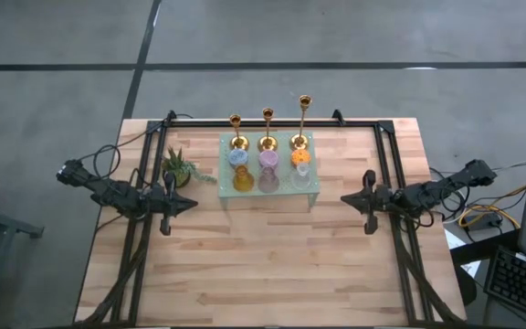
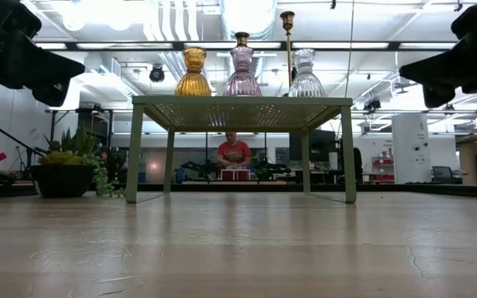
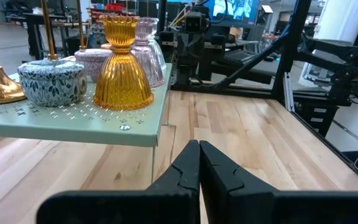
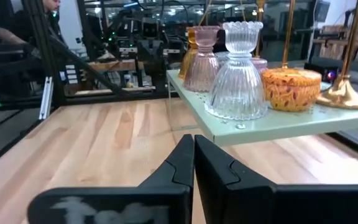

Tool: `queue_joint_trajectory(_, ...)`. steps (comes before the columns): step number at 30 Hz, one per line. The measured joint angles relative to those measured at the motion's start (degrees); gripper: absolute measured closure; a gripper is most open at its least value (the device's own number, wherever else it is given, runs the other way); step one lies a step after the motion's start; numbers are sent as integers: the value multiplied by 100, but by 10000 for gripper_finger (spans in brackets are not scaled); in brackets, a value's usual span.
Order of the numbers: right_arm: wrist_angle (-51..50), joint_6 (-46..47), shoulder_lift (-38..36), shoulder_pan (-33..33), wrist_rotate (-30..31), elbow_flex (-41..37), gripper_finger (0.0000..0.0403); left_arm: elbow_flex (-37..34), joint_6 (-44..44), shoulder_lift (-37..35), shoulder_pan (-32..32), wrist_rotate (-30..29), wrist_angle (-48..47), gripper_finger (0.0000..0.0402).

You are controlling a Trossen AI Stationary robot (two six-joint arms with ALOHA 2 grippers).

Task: Pick & Place candle stick holders
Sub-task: Return to Home Position

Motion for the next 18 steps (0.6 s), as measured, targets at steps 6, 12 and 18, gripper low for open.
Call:
queue_joint_trajectory(6, -14, -6, 13, 0, -4, 0, 394, -2, 0, 0, 0, 0, -2, 396)
queue_joint_trajectory(12, -13, 20, 4, 4, -8, 0, 394, -2, 0, 0, 0, 0, -2, 396)
queue_joint_trajectory(18, -11, 18, 4, 4, -15, 0, 394, -2, 0, 0, 0, 0, -2, 396)
